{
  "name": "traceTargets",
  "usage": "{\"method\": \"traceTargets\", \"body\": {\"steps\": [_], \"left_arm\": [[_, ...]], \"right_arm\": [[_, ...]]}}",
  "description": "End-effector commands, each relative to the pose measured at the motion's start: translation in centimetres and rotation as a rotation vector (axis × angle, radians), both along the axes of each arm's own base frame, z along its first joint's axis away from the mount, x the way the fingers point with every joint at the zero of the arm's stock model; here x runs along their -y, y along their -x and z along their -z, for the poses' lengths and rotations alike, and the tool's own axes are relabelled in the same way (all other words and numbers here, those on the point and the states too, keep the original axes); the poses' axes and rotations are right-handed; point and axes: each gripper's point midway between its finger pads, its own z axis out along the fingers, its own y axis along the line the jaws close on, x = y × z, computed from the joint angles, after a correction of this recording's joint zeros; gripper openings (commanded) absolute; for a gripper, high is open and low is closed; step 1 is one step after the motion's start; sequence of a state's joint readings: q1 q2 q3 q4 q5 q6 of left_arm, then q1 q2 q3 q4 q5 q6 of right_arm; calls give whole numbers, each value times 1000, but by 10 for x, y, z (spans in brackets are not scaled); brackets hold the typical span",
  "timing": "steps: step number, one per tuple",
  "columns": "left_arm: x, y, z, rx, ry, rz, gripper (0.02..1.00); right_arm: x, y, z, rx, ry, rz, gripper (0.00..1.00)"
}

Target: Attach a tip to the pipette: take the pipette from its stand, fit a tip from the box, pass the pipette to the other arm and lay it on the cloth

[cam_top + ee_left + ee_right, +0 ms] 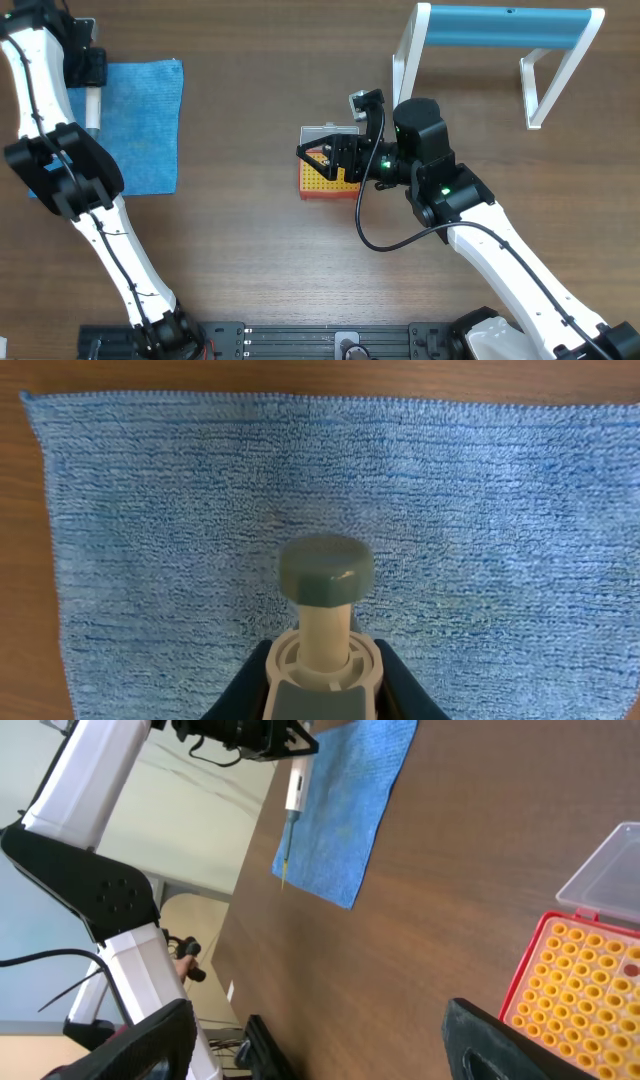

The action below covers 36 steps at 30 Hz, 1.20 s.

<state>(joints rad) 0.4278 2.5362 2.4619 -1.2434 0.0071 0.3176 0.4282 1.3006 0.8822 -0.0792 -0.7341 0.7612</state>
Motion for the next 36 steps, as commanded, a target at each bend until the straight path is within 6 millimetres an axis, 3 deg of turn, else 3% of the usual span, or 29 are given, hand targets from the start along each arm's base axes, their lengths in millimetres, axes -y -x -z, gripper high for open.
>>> {"method": "traceTargets", "body": {"steps": [1,9,18,27,29,32,34,36], "left_arm": [[-4,-6,17,-6,-2,14,27],[-3,-8,23,-3,10,16,27],[0,4,43,-66,28,14,27],[1,4,43,-67,31,14,34],[1,4,43,-67,31,14,338],[1,4,43,-66,32,11,505],[1,4,43,-65,31,11,520],[2,3,41,-63,31,11,606]], "right_arm": [[17,-13,-24,102,-9,47,812],[23,-18,-28,119,-16,68,816],[24,-19,-28,119,-14,71,822],[25,-21,-28,118,-12,83,829],[27,-22,-28,118,-12,89,829],[28,-23,-28,118,-12,92,829],[28,-23,-28,118,-12,92,829],[28,-23,-28,118,-12,92,829]]}}
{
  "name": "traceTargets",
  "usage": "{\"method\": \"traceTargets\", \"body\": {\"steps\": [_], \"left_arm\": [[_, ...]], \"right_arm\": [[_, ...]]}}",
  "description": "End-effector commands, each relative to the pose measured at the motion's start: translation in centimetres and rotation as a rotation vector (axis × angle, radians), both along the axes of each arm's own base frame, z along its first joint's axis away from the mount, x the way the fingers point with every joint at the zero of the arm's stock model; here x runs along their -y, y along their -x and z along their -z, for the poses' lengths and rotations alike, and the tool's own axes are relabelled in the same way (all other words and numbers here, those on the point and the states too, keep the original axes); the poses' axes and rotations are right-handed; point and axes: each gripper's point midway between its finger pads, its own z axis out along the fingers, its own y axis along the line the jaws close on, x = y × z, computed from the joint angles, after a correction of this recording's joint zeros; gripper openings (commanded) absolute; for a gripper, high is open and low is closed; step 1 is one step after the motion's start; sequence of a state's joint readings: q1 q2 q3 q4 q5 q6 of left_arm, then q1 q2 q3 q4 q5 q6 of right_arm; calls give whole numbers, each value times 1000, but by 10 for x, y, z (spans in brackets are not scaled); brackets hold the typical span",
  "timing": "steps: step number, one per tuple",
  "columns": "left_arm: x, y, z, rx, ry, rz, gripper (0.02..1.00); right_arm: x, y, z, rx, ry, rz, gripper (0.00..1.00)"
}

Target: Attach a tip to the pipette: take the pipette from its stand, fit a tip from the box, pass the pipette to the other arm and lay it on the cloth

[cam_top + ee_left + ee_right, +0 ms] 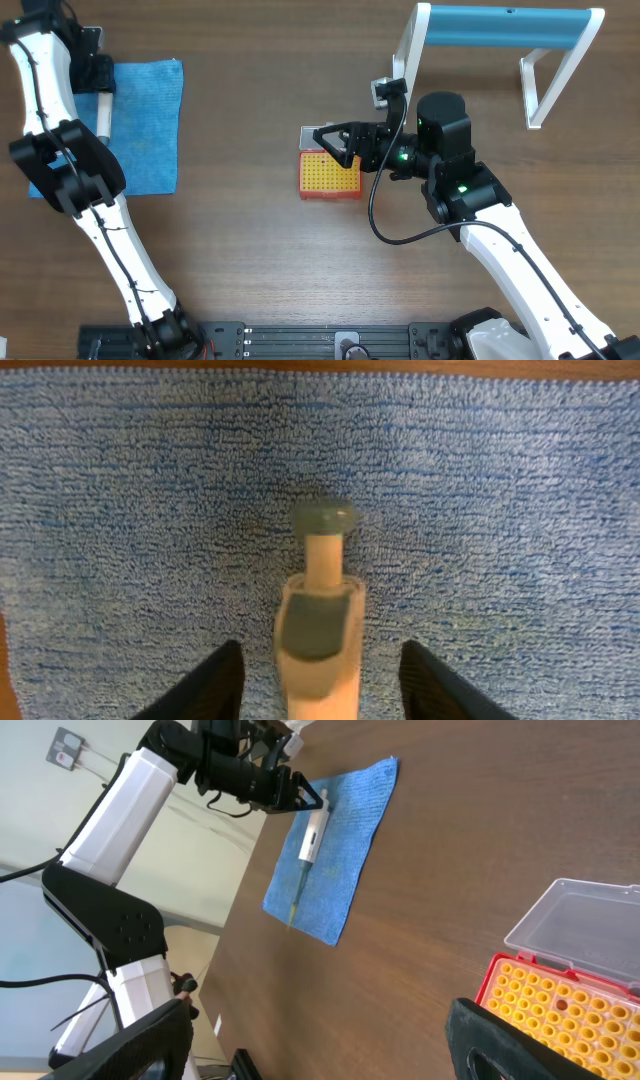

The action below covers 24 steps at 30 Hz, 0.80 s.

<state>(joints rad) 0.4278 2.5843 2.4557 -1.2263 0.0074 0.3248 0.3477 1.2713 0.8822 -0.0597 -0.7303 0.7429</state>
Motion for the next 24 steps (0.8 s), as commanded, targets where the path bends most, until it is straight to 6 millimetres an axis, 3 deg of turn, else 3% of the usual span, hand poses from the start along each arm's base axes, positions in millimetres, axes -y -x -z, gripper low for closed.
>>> {"method": "traceTargets", "body": {"steps": [1,3,7,11,13,15,20,24], "left_arm": [[4,3,13,-28,17,1,691],[12,2,-1,-26,16,12,796],[24,-6,-49,34,-10,39,827],[35,-4,-121,135,-45,42,851],[52,3,-161,196,-15,16,858],[67,10,-186,235,17,32,858],[105,54,-264,324,50,6,864],[159,83,-338,509,150,57,873]], "right_arm": [[3,-4,-14,56,0,14,829],[3,-3,-15,57,-2,11,829],[4,-2,-19,69,-4,13,831],[13,0,-36,179,17,22,829],[25,-3,-50,291,58,62,829],[35,-2,-61,385,103,87,831],[75,11,-69,573,357,191,833],[114,23,-80,652,537,338,831]]}}
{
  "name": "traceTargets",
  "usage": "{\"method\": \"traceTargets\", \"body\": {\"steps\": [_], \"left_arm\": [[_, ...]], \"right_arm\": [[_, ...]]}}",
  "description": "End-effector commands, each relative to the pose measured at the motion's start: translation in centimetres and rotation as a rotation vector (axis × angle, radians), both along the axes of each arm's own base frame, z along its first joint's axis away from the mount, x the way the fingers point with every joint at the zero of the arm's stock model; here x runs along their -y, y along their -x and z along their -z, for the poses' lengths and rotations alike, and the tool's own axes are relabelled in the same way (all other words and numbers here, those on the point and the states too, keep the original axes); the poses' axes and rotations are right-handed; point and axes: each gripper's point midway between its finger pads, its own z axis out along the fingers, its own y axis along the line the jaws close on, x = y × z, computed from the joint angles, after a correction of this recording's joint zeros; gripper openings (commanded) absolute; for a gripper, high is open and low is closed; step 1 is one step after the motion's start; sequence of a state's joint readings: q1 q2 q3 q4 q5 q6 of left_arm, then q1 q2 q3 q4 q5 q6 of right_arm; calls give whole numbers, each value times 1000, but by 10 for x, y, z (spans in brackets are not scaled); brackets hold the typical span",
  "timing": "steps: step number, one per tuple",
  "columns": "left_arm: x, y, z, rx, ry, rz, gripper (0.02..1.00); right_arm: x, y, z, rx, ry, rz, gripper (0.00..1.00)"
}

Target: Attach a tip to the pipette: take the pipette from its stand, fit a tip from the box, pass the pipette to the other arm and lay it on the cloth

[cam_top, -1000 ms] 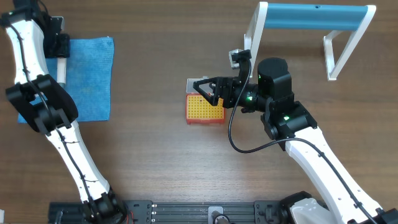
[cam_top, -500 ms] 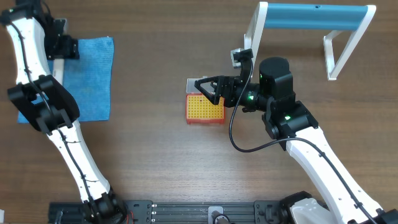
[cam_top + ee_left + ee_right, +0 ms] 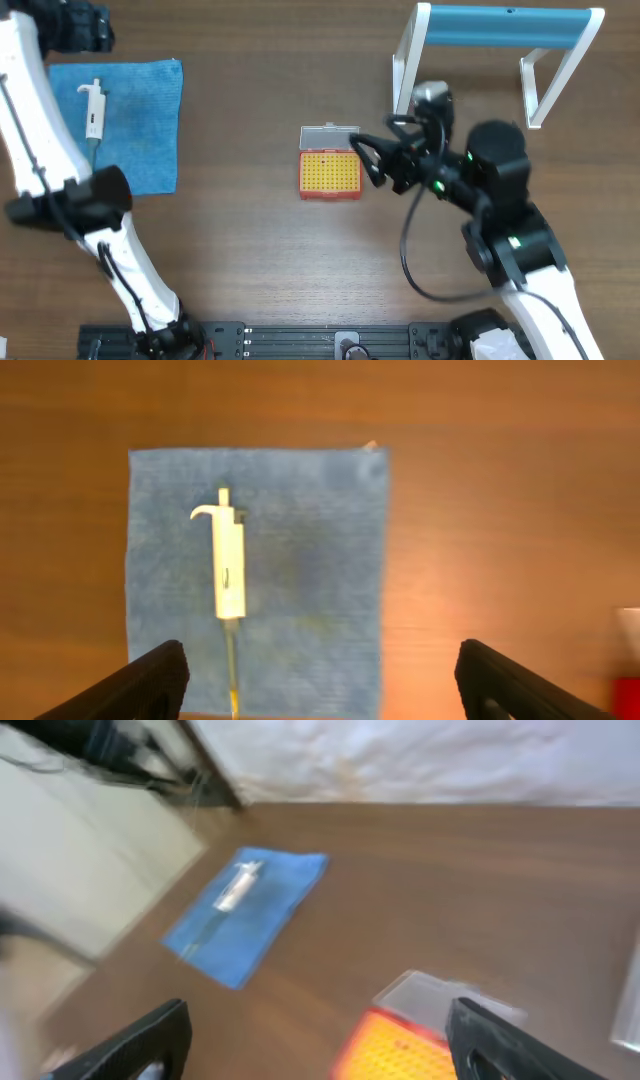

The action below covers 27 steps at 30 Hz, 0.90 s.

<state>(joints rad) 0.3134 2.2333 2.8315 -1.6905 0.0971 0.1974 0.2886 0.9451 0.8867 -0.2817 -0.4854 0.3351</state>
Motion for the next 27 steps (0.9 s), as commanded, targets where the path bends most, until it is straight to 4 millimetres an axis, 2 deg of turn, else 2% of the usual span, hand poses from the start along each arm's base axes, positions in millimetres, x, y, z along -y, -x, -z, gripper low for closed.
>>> {"method": "traceTargets", "body": {"steps": [1,4,5,6,9,11,13,16,18,20,21,22,25,27], "left_arm": [[74,42,-105,266,133,56,871],[114,77,-151,380,132,117,871],[131,96,-170,430,133,137,871],[150,124,-189,483,123,159,871],[167,170,-208,539,103,180,871],[178,198,-208,542,120,214,871],[182,229,-197,510,163,213,871],[174,270,-161,425,209,148,871],[165,293,-133,376,215,107,893],[153,322,-90,323,214,49,895],[150,328,-82,322,214,34,895],[146,336,-64,349,228,6,897],[146,336,-50,443,255,11,982],[144,334,-39,503,265,8,998]], "right_arm": [[56,7,-27,231,253,236,833],[75,35,-23,240,341,265,831],[80,50,-16,221,368,252,831],[87,77,-6,184,385,241,831],[98,117,3,183,385,238,840],[105,139,3,224,367,248,855],[111,159,-1,301,332,267,858],[117,180,0,375,277,292,855],[117,179,11,293,292,282,855],[114,170,27,199,261,293,855],[114,169,30,185,255,295,858],[113,167,36,156,240,301,855],[114,166,39,138,233,310,855],[117,165,40,138,242,330,855]]}}
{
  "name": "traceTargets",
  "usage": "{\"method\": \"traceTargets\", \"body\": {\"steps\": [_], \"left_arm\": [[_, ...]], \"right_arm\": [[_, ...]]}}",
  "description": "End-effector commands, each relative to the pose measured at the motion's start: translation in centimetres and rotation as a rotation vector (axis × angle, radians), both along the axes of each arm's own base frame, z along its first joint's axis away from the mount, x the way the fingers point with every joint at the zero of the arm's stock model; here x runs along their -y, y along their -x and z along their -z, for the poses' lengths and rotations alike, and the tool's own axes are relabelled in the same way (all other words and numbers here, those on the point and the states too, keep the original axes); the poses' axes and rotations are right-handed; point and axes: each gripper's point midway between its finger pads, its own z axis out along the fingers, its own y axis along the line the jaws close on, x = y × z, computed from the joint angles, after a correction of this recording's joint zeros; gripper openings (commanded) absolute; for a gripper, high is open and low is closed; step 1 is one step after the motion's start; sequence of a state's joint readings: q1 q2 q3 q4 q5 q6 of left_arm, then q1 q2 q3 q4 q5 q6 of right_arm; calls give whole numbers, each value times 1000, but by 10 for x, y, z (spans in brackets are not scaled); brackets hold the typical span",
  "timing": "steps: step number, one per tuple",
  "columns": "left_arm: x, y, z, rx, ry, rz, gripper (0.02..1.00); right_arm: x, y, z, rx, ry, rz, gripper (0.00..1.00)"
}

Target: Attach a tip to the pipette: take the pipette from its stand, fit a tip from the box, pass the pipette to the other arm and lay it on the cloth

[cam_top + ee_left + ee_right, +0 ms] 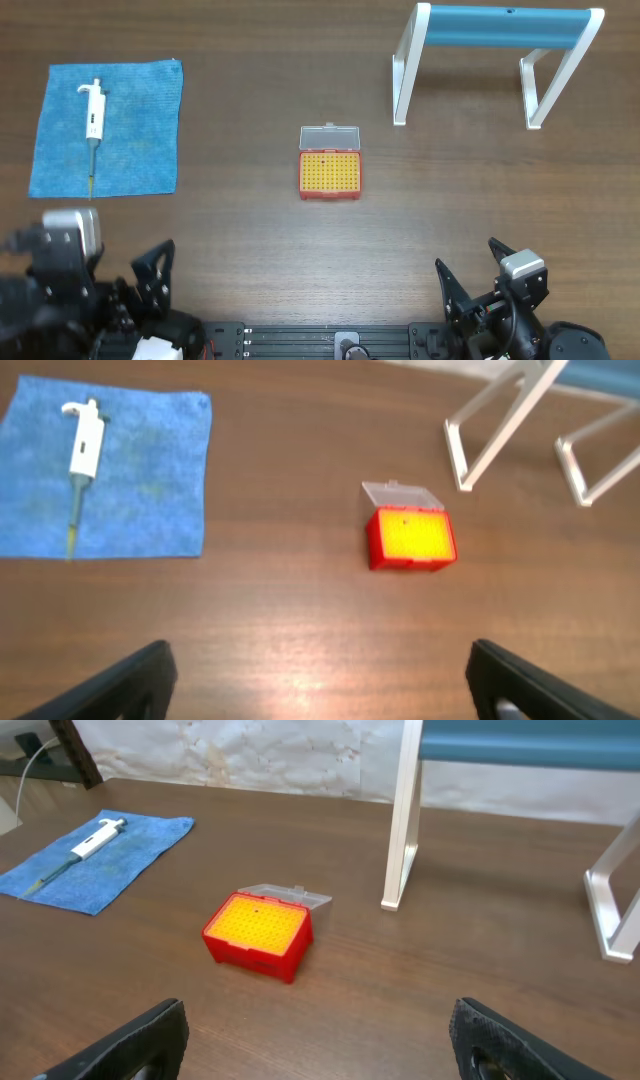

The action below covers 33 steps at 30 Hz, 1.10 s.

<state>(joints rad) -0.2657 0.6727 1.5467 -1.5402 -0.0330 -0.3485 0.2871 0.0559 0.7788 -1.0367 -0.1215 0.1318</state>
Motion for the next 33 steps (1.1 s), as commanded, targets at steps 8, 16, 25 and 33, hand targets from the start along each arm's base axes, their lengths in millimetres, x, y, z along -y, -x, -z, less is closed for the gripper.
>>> {"method": "traceTargets", "body": {"steps": [8,16,25,33], "left_arm": [[-7,-1,52,69,31,-61,996],[-8,0,54,60,28,-61,996],[-8,-3,58,57,10,-60,996],[-15,-88,64,409,-73,-110,998]], "right_arm": [[6,-1,8,-56,-41,56,858],[8,5,26,-129,-18,58,860],[8,5,26,-128,-18,57,858],[8,5,25,-128,-18,57,860]]}}
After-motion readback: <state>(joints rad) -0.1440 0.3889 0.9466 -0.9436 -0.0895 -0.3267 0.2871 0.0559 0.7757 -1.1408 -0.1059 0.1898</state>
